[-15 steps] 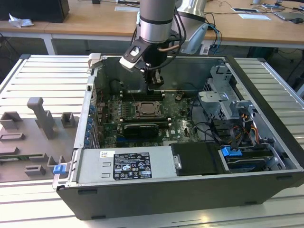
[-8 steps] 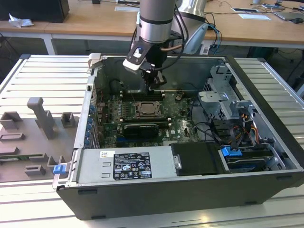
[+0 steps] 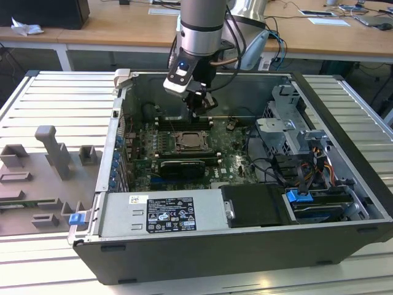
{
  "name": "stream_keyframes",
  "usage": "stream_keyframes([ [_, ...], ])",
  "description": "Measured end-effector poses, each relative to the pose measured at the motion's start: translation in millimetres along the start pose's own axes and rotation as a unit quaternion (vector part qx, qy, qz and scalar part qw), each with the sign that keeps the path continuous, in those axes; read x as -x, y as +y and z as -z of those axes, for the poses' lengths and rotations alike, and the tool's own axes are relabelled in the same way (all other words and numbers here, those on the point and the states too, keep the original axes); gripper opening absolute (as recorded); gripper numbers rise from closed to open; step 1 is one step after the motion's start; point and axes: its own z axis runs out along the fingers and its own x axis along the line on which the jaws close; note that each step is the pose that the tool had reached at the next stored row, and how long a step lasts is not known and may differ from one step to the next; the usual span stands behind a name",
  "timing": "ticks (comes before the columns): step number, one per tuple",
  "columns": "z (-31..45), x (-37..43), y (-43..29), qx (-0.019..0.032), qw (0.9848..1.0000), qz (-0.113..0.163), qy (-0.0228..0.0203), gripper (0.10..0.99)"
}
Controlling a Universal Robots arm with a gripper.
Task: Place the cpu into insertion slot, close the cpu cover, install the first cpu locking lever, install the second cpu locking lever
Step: 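Install the first cpu locking lever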
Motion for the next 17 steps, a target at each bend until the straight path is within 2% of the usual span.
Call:
stream_keyframes([
  [4, 0.0, 0.0, 0.0, 0.0, 0.9985, 0.054, -0.0001, 0.106],
  [6, 0.0, 0.0, 0.0, 0.0, 0.9976, 0.069, -0.0002, 0.106],
  [9, 0.0, 0.0, 0.1, 0.0, 0.9947, 0.103, -0.0003, 0.106],
  [13, -0.1, 0.1, 0.2, -0.0001, 0.9899, 0.142, -0.0004, 0.106],
  [15, -0.1, 0.2, 0.2, 0.0, 0.9868, 0.162, -0.0004, 0.106],
  [17, -0.1, 0.2, 0.2, 0.0, 0.9849, 0.173, -0.0004, 0.106],
])
